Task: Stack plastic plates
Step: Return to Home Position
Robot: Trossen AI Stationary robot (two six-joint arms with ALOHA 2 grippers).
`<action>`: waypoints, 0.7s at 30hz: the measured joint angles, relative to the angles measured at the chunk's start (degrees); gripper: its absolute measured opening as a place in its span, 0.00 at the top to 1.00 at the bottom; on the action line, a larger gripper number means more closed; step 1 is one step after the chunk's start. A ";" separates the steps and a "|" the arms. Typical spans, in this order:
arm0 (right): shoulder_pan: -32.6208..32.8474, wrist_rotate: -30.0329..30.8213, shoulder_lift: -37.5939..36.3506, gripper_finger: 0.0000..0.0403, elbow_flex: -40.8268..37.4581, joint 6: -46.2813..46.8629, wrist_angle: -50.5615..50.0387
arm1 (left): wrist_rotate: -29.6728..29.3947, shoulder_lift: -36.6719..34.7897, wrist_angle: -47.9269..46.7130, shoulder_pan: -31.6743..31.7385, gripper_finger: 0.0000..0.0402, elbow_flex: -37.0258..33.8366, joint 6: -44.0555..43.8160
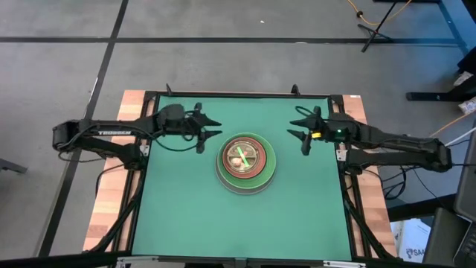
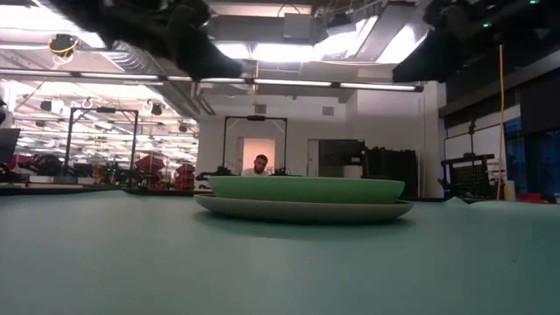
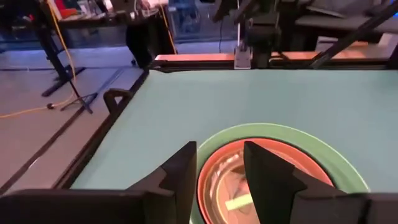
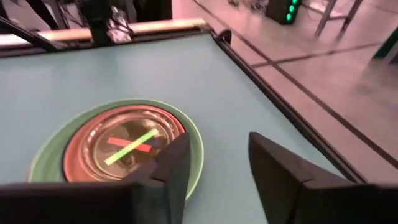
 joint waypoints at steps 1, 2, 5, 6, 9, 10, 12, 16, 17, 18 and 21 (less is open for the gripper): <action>0.01 -0.64 -1.52 0.65 -0.73 0.00 0.07 | 0.00 -1.86 1.17 -0.01 0.69 -1.98 -0.46; -0.04 -1.22 -3.24 0.68 -1.71 0.04 0.57 | -0.09 -3.72 2.54 -0.11 0.69 -3.84 -1.09; -0.03 -1.36 -8.26 0.80 -4.81 0.04 3.17 | -0.65 -10.34 6.27 -0.46 0.69 -9.01 -1.70; -0.03 -1.36 -9.78 0.85 -5.99 0.18 4.41 | -0.77 -12.55 6.89 -0.68 0.69 -10.62 -1.71; -0.03 -1.37 -13.55 0.96 -9.47 1.52 7.92 | -2.69 -18.38 6.70 -1.65 0.69 -14.78 -3.09; -0.03 -1.48 -14.48 0.98 -10.72 1.66 9.29 | -3.56 -20.45 6.66 -2.19 0.69 -16.17 -3.42; -0.03 -2.44 -15.81 0.98 -13.05 1.72 11.70 | -5.52 -24.49 6.68 -3.32 0.69 -18.46 -4.34; -0.02 -2.87 -17.43 0.95 -17.36 1.80 16.88 | -8.36 -31.41 6.55 -5.73 0.73 -22.48 -5.80; -0.01 -2.87 -17.53 0.95 -18.33 1.85 18.01 | -8.79 -32.92 6.48 -6.29 0.75 -23.49 -6.03; -0.01 -2.87 -17.74 0.95 -19.20 1.90 18.90 | -9.03 -34.35 6.37 -6.84 0.77 -24.48 -6.08; 0.01 -2.85 -18.52 0.97 -21.15 2.71 20.28 | -9.15 -38.00 6.24 -8.03 0.85 -27.39 -6.11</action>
